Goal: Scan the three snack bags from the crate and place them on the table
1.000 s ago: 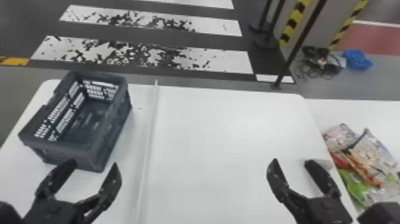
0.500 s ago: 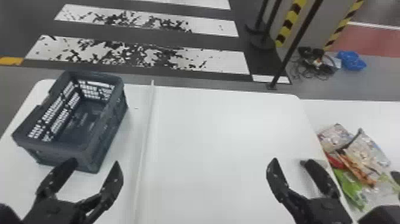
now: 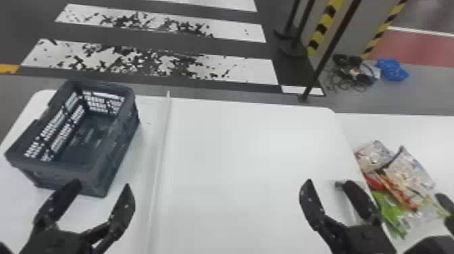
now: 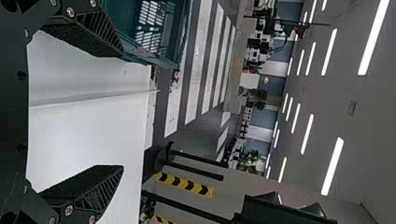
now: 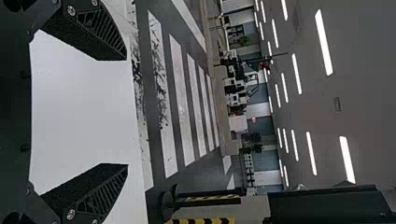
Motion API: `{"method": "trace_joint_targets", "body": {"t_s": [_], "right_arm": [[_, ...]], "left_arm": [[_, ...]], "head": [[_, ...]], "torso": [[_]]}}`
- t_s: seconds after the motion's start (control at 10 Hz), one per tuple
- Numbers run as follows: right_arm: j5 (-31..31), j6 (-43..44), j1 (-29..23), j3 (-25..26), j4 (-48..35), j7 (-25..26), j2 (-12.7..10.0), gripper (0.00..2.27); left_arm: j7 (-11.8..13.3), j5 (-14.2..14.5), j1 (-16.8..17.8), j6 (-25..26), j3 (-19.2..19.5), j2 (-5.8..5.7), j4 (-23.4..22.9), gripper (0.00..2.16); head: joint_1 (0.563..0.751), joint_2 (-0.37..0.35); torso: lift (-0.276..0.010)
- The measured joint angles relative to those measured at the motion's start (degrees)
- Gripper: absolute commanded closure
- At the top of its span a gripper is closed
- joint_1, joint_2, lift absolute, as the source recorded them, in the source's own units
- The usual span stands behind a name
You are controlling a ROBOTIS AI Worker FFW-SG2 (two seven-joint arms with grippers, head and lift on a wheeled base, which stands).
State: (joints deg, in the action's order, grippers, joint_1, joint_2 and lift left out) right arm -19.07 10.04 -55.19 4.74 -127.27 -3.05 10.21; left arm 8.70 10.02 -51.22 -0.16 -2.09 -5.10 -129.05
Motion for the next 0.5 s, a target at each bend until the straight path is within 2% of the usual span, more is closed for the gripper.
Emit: {"method": "trace_joint_targets", "body": {"t_s": [0.3,0.5], "right_arm": [[0.3,-0.7,0.0,-0.1,0.0,-0.8,-0.3,0.12],[0.5,-0.5,-0.4,0.2,0.1,-1.8,-0.6,0.12]], "left_arm": [[0.4,0.2,0.5,-0.4,0.2,0.00,0.8,0.15],[0.9,1.4,1.3,0.5,0.5,0.00,1.6,0.15]], "head": [[0.695,-0.156],[0.695,-0.150]], "torso": [[-0.036],[-0.036]]}}
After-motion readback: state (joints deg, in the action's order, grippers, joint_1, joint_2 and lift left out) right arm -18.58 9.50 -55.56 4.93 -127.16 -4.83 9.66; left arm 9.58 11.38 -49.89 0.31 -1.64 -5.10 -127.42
